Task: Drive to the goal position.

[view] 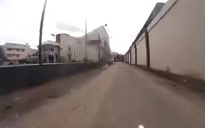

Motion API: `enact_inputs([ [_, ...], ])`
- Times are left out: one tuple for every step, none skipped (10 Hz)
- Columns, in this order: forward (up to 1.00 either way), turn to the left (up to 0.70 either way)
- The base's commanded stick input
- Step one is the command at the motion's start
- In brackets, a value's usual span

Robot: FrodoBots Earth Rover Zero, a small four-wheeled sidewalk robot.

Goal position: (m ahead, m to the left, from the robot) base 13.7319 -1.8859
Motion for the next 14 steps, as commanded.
enact_inputs([
  [0.30,0.00],
  [0.30,0.00],
  [0.30,0.00],
  [0.30,0.00],
  [0.30,0.00],
  [0.30,0.00],
  [0.30,0.00],
  [0.30,0.00],
  [0.30,0.00],
  [0.30,0.00],
  [0.30,0.00],
  [0.30,0.00],
  [0.30,0.00],
  [0.30,0.00],
])
